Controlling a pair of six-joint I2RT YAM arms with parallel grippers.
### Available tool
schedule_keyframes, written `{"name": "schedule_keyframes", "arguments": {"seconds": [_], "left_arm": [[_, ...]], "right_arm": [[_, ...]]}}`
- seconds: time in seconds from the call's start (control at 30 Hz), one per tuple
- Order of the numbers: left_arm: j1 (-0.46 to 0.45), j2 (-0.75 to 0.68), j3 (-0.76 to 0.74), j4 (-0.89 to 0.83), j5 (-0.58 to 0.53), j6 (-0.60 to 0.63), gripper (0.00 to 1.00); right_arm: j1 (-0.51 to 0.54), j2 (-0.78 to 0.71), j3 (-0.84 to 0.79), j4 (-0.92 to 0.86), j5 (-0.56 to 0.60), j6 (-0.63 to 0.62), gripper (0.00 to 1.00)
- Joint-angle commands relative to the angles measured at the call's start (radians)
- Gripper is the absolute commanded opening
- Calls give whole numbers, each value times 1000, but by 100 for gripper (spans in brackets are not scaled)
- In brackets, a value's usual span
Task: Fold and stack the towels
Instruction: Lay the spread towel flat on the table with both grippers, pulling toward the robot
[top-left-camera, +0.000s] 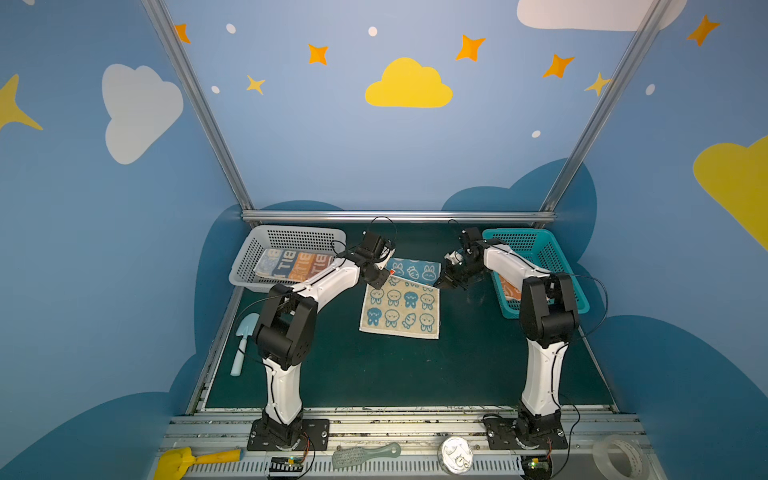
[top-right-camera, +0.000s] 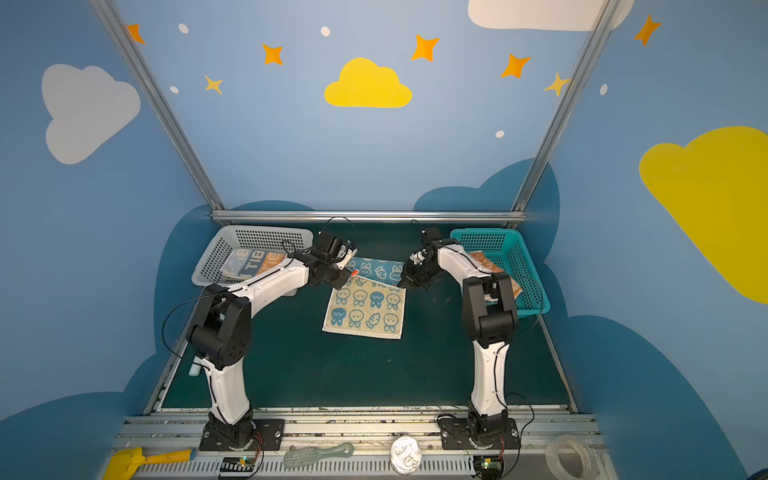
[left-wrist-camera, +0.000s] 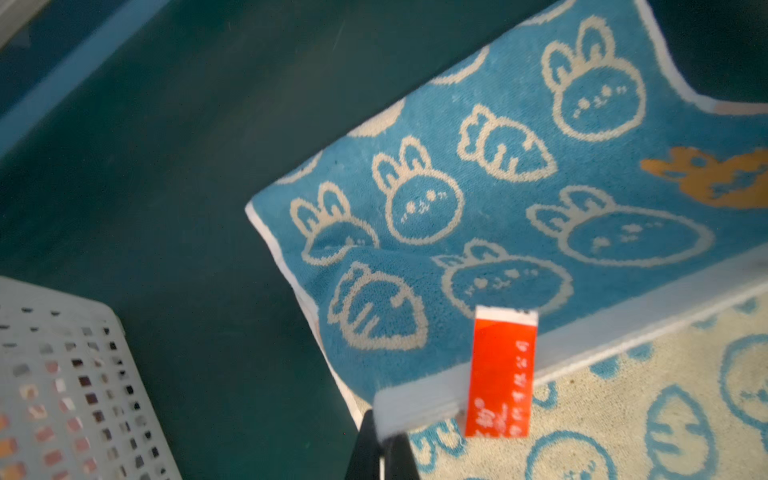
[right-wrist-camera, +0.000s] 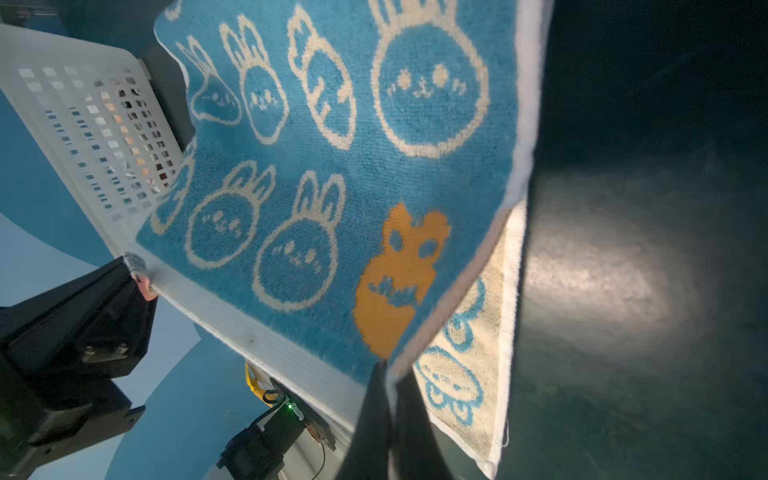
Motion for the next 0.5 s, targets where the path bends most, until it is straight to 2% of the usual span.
{"name": "schedule_keyframes", "arguments": {"seconds": [0.0,0.27,0.47], "left_arm": [[8,-55,-35,-89,-126,-85,3],[2,-151,-203,-107,-142,-141,3],[-31,-176,-259,-124,-106,-163,3]], "right_arm": [[14,-97,-45,8,31,5,0],[76,-232,-203,11,91,25,0],[115,-239,-330,76,99,61,0]]}}
